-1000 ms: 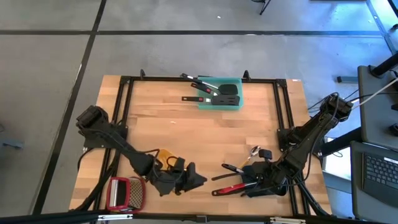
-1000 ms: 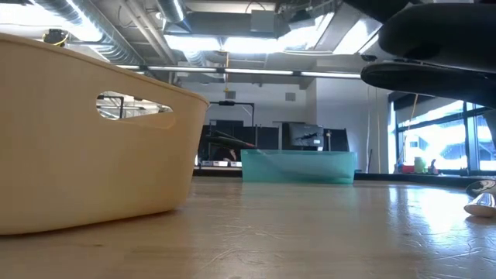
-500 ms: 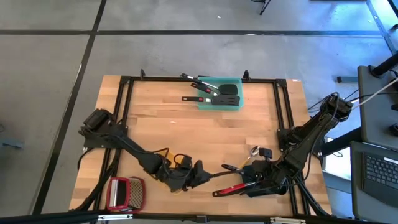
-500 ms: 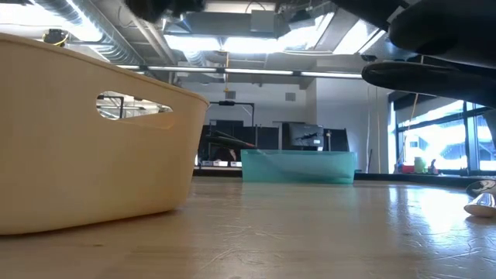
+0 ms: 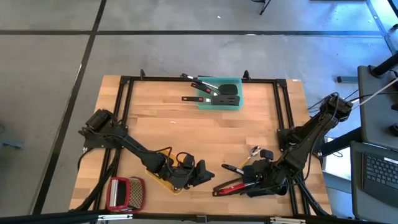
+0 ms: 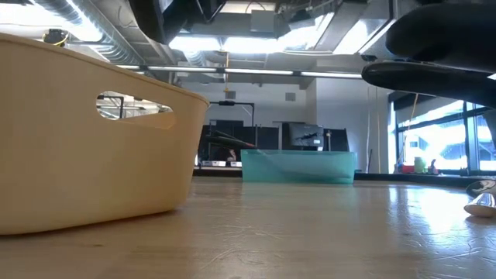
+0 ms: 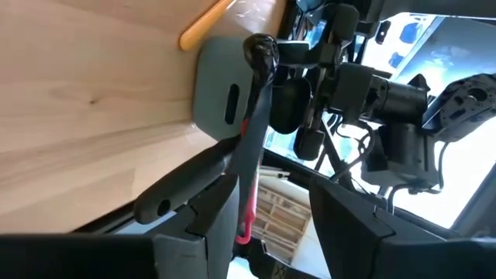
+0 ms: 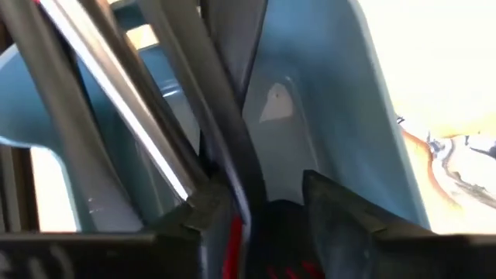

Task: Pick & Place Kitchen Items
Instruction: Put the black spatula into the green bin

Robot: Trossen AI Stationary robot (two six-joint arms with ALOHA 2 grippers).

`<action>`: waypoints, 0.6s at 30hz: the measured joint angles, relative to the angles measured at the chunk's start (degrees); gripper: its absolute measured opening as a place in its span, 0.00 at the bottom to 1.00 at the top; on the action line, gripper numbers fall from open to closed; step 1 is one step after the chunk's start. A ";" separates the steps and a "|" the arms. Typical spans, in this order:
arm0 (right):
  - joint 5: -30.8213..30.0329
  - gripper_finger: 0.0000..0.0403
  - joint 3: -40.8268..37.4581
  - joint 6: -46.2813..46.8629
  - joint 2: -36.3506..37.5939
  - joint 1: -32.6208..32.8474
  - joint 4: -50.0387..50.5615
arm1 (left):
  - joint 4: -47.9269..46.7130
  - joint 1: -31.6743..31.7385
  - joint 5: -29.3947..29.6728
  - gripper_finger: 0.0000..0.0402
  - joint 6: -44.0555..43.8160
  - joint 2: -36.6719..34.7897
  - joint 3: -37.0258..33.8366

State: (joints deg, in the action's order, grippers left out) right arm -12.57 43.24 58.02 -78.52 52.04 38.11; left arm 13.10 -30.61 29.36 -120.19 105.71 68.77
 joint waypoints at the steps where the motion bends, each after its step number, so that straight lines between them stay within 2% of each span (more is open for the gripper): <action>1: 0.26 0.43 0.00 -0.14 0.00 0.01 0.00 | 0.02 0.00 0.03 0.38 0.28 0.00 0.00; 7: 1.24 0.52 0.00 -0.45 0.00 0.01 0.01 | 0.00 0.04 1.56 0.38 1.35 0.00 0.00; 18: 2.89 0.53 0.02 -1.91 0.00 0.01 0.16 | 0.04 1.16 2.40 0.38 4.02 0.00 0.00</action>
State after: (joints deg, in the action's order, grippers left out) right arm -9.69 43.27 56.11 -78.52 52.05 38.27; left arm 13.15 -29.45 31.77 -116.17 105.71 68.77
